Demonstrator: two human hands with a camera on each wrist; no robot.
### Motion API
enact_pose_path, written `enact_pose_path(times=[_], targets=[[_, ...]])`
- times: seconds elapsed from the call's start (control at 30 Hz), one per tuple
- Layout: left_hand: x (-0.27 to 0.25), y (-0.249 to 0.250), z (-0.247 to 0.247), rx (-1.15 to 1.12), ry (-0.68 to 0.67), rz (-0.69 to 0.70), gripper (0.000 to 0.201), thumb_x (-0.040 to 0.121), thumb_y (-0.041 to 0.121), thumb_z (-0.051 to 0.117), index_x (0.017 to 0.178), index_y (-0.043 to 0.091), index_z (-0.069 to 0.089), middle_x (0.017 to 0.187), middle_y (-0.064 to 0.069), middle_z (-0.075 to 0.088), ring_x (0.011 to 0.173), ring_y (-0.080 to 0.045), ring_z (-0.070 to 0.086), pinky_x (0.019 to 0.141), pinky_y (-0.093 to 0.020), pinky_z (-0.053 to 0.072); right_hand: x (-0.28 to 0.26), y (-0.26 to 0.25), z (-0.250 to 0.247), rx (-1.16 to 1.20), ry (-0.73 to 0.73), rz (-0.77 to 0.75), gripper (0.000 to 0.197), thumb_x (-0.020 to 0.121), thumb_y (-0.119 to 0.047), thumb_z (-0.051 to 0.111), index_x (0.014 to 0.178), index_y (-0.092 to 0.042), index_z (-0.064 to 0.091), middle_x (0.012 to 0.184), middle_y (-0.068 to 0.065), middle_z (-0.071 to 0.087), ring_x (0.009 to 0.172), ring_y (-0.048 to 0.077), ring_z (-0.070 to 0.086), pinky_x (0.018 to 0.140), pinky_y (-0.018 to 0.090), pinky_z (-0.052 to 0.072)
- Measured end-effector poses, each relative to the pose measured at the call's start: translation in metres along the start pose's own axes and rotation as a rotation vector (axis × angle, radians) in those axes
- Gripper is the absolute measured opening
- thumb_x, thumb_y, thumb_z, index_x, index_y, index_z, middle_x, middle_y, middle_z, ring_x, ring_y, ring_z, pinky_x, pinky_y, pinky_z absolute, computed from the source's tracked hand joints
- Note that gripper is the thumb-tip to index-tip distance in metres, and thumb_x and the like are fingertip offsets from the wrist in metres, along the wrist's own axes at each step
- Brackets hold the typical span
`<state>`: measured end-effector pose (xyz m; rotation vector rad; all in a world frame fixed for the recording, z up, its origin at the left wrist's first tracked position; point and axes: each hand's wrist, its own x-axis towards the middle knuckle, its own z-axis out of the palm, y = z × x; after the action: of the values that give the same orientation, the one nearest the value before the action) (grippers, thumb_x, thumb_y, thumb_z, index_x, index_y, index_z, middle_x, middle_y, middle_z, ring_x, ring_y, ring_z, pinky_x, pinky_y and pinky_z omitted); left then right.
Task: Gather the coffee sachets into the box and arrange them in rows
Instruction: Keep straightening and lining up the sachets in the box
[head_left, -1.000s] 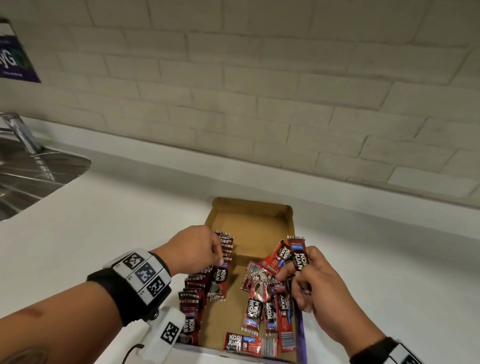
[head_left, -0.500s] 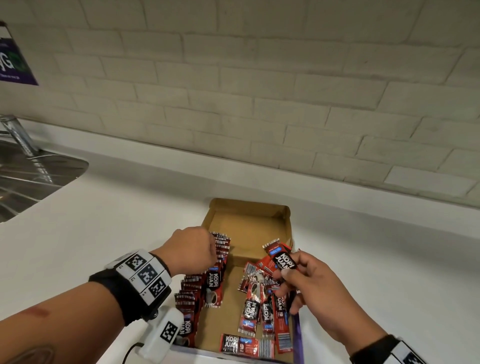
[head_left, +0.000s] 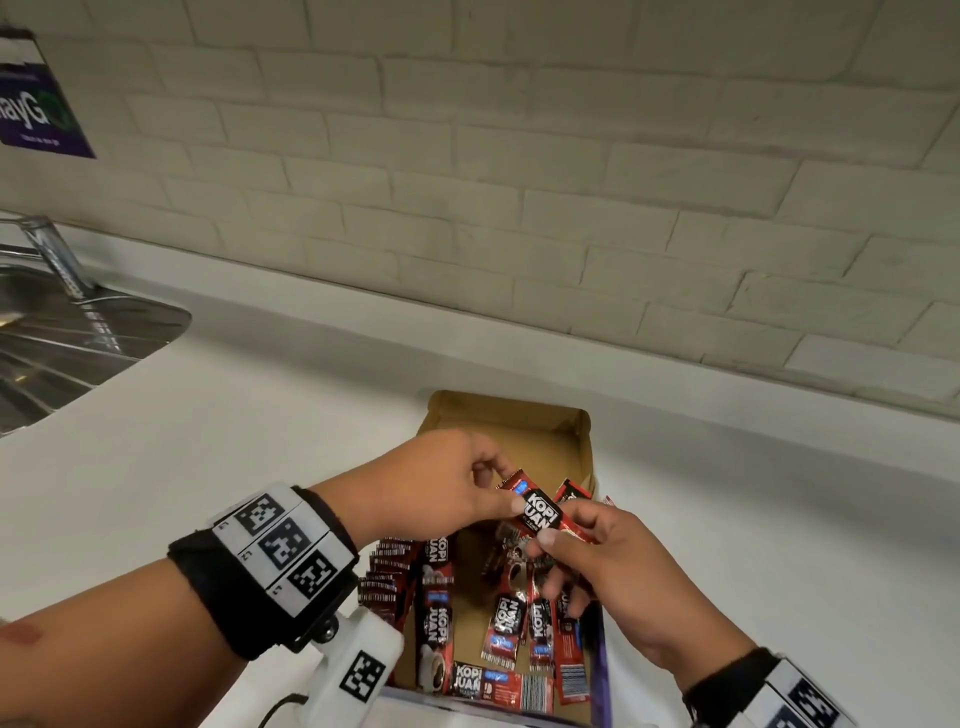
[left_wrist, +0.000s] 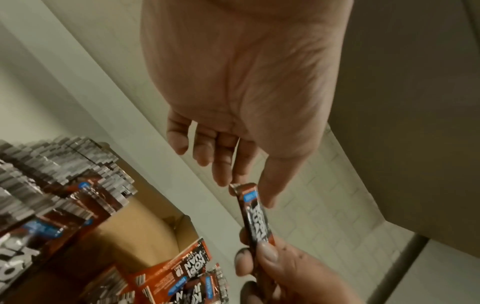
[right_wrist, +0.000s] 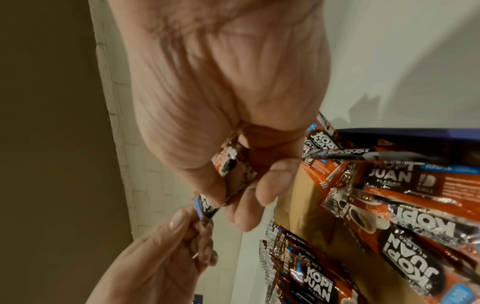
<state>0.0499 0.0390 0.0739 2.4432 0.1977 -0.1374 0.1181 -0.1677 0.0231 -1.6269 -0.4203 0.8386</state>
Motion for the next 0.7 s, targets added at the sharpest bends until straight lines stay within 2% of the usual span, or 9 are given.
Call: enact_pose_path(times=[0.07, 0.17, 0.27, 0.33, 0.43, 0.53, 0.57, 0.63, 0.7], targets=[[0.002, 0.003, 0.003, 0.012, 0.011, 0.006, 0.014, 0.089, 0.043, 0.071, 0.095, 0.033, 0.065, 0.084, 0.01, 0.065, 0.056, 0.004, 0.051, 0.056, -0.014, 0.039, 0.001, 0.0, 0.002, 0.004, -0.022, -0.015, 0.015, 0.098, -0.014, 0.066, 0.112, -0.011, 0.069, 0.097, 0.01, 0.078, 0.065, 0.021, 0.065, 0.05, 0.028, 0.048], [0.002, -0.001, 0.002, -0.045, 0.074, -0.027, 0.015, 0.09, 0.037, 0.073, 0.085, 0.027, 0.063, 0.067, 0.008, 0.063, 0.05, 0.002, 0.05, 0.055, -0.019, 0.04, 0.001, -0.002, 0.003, 0.008, -0.022, -0.029, 0.016, 0.098, -0.014, 0.066, 0.114, -0.01, 0.068, 0.099, 0.009, 0.078, 0.065, 0.022, 0.065, 0.051, 0.028, 0.049], [-0.001, -0.005, -0.002, -0.183, 0.102, -0.047, 0.019, 0.088, 0.031, 0.076, 0.083, 0.02, 0.061, 0.076, -0.006, 0.071, 0.058, -0.006, 0.06, 0.06, -0.028, 0.048, -0.001, -0.004, 0.0, 0.025, -0.017, -0.03, 0.018, 0.097, -0.016, 0.066, 0.113, -0.009, 0.068, 0.1, 0.008, 0.079, 0.064, 0.021, 0.066, 0.053, 0.026, 0.051], [-0.004, -0.004, -0.003, -0.257, 0.118, -0.054, 0.02, 0.087, 0.027, 0.078, 0.082, 0.018, 0.061, 0.074, -0.007, 0.071, 0.061, -0.009, 0.064, 0.057, -0.023, 0.047, -0.002, -0.006, 0.0, 0.026, -0.027, -0.034, 0.019, 0.096, -0.018, 0.066, 0.113, -0.008, 0.068, 0.101, 0.008, 0.079, 0.064, 0.02, 0.066, 0.053, 0.025, 0.05], [-0.008, 0.0, -0.005, -0.321, 0.172, -0.039, 0.016, 0.086, 0.022, 0.079, 0.08, 0.019, 0.064, 0.067, 0.004, 0.065, 0.06, -0.009, 0.06, 0.057, -0.022, 0.046, -0.002, -0.008, 0.002, 0.005, -0.029, -0.03, 0.019, 0.097, -0.018, 0.066, 0.114, -0.009, 0.067, 0.102, 0.006, 0.079, 0.066, 0.022, 0.067, 0.053, 0.026, 0.05], [-0.016, -0.007, -0.016, -0.204, 0.288, -0.04, 0.011, 0.086, 0.024, 0.078, 0.083, 0.022, 0.068, 0.063, 0.015, 0.062, 0.053, 0.002, 0.051, 0.055, -0.016, 0.04, 0.005, -0.006, 0.004, -0.121, -0.027, 0.048, 0.013, 0.098, -0.019, 0.067, 0.111, -0.015, 0.067, 0.097, 0.001, 0.08, 0.068, 0.02, 0.067, 0.054, 0.025, 0.05], [-0.02, -0.012, -0.022, -0.165, 0.313, -0.054, 0.01, 0.087, 0.025, 0.077, 0.084, 0.022, 0.068, 0.061, 0.019, 0.061, 0.051, 0.002, 0.05, 0.053, -0.013, 0.037, 0.009, -0.003, 0.006, -0.175, -0.035, 0.085, 0.012, 0.097, -0.019, 0.068, 0.109, -0.017, 0.068, 0.095, 0.001, 0.08, 0.066, 0.017, 0.066, 0.053, 0.025, 0.049], [-0.031, -0.022, -0.032, -0.114, 0.309, -0.09, 0.01, 0.087, 0.028, 0.077, 0.083, 0.025, 0.069, 0.061, 0.024, 0.061, 0.052, 0.001, 0.049, 0.053, -0.015, 0.036, 0.019, 0.005, 0.014, -0.284, -0.063, 0.142, 0.01, 0.096, -0.022, 0.067, 0.105, -0.018, 0.07, 0.092, 0.003, 0.079, 0.059, 0.015, 0.064, 0.051, 0.027, 0.046], [-0.043, -0.031, -0.037, -0.054, 0.264, -0.115, 0.011, 0.087, 0.031, 0.077, 0.082, 0.026, 0.069, 0.063, 0.028, 0.06, 0.054, 0.002, 0.05, 0.056, -0.018, 0.036, 0.03, 0.014, 0.03, -0.406, -0.114, 0.184, 0.013, 0.095, -0.023, 0.067, 0.102, -0.013, 0.07, 0.089, 0.009, 0.079, 0.05, 0.015, 0.058, 0.047, 0.028, 0.043]])
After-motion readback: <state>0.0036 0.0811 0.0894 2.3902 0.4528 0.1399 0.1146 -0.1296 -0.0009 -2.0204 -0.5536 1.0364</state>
